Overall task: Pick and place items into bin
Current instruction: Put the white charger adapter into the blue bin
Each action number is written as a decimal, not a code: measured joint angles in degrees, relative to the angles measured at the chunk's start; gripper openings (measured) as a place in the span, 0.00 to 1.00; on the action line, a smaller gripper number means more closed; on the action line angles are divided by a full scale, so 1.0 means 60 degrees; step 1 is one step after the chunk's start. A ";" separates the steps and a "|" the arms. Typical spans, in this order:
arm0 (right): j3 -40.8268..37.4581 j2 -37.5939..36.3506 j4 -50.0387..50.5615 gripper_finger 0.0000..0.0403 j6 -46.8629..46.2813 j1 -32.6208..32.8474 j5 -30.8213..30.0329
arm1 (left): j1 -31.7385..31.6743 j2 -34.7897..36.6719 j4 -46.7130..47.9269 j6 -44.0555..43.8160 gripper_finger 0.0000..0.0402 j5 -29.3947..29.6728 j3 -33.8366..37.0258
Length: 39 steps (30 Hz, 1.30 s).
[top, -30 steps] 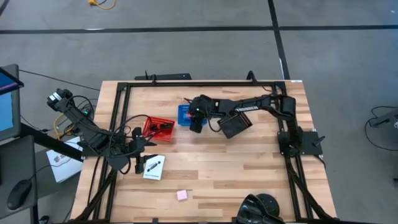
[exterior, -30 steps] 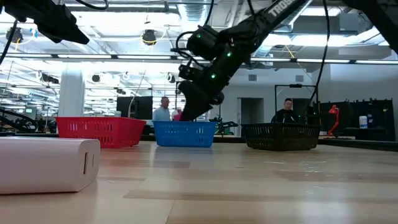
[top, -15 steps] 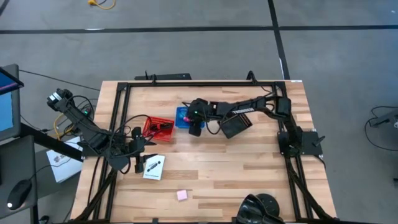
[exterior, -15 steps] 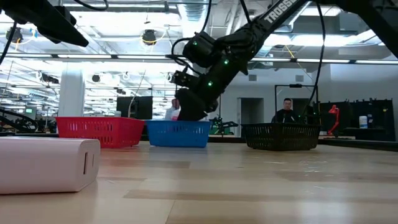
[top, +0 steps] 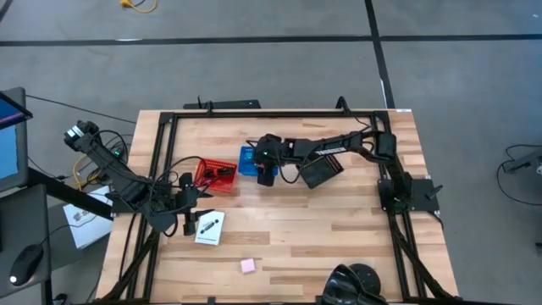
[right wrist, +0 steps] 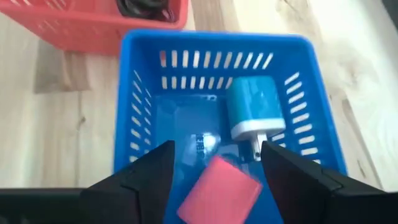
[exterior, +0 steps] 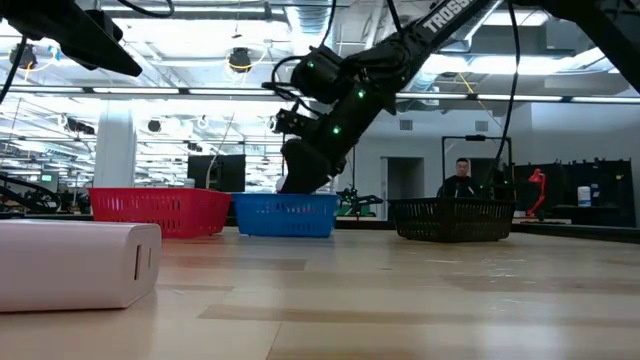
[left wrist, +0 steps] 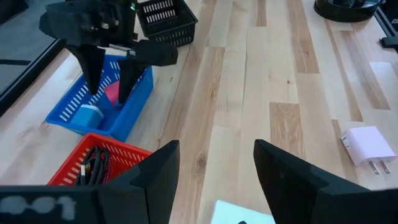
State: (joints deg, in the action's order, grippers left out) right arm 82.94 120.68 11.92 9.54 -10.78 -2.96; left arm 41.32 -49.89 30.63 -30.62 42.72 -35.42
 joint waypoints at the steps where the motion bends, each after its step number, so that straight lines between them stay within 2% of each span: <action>1: 0.0188 0.0000 0.0285 0.58 -0.0003 0.0025 0.0000 | 0.0000 0.0000 0.0000 0.0019 0.49 0.0000 0.0000; 9: 0.2077 -0.0007 0.3471 0.54 -0.0056 0.0529 0.0316 | 0.0000 0.0000 -0.0005 0.0081 0.49 0.0000 0.0000; 13: 0.3092 -0.0007 0.4610 0.50 0.0291 0.1259 0.0753 | 0.0000 0.0000 -0.0007 0.0107 0.49 0.0004 0.0000; 17: 0.3907 -0.0007 0.5340 0.46 0.0488 0.2229 0.0775 | 0.0000 0.0000 -0.0011 0.0101 0.49 0.0005 0.0000; 24: 0.4214 0.0020 0.5183 0.41 0.0168 0.3995 0.0765 | 0.0000 0.0000 -0.0033 -0.0342 0.49 -0.0037 0.0000; 28: 0.4208 0.0470 0.4751 0.40 -0.0039 0.4720 0.0765 | 0.0000 0.0000 -0.0033 -0.0356 0.49 -0.0047 0.0000; 34: 0.4203 0.1492 0.4184 0.42 0.0856 0.5277 0.0847 | 0.0000 0.0000 -0.0029 -0.0473 0.49 -0.0047 0.0000; 39: 0.4201 0.1814 0.3847 0.46 0.0911 0.5390 0.1552 | 0.0000 0.0000 -0.0029 -0.0607 0.49 -0.0047 0.0000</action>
State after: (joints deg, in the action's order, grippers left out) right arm 108.15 131.57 35.00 15.00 21.56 6.35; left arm 41.32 -49.89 30.46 -34.26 42.44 -35.42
